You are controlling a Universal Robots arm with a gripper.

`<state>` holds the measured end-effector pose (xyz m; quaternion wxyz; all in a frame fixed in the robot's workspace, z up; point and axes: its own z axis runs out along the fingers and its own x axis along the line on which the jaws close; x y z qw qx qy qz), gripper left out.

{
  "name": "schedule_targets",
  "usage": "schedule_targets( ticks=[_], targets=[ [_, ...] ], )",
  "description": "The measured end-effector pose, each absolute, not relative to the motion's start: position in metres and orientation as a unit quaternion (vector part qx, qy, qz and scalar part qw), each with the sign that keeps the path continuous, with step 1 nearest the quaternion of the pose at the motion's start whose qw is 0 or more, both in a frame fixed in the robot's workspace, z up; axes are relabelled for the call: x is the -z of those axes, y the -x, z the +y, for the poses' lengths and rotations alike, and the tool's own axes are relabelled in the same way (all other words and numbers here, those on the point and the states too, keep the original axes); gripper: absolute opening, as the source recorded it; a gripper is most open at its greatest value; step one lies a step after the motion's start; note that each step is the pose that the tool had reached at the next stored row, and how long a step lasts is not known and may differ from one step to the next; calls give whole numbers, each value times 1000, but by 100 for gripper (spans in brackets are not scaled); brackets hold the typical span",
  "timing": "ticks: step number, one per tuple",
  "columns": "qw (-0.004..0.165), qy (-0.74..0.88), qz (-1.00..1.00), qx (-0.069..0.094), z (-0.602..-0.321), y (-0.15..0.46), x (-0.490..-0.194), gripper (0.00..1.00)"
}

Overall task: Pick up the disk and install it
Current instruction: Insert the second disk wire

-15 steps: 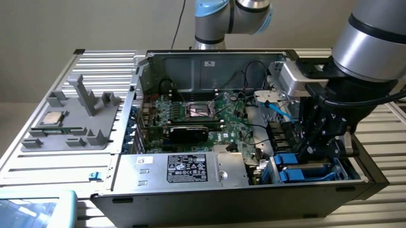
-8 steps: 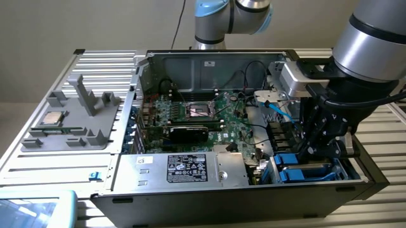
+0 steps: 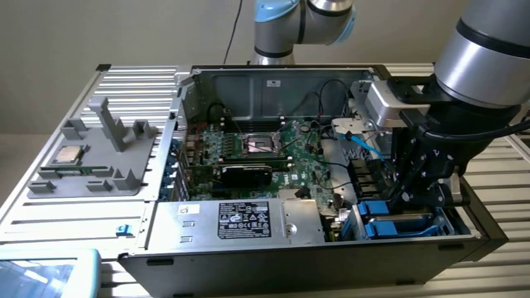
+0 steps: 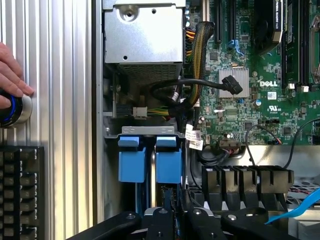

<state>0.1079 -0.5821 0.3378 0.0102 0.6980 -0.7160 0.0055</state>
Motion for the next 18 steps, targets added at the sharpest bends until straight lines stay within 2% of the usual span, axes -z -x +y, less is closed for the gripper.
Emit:
schedule_targets(
  ticks=[18],
  targets=[
    [10, -698, -716, -6, -582, -108, -337, 18]
  ],
)
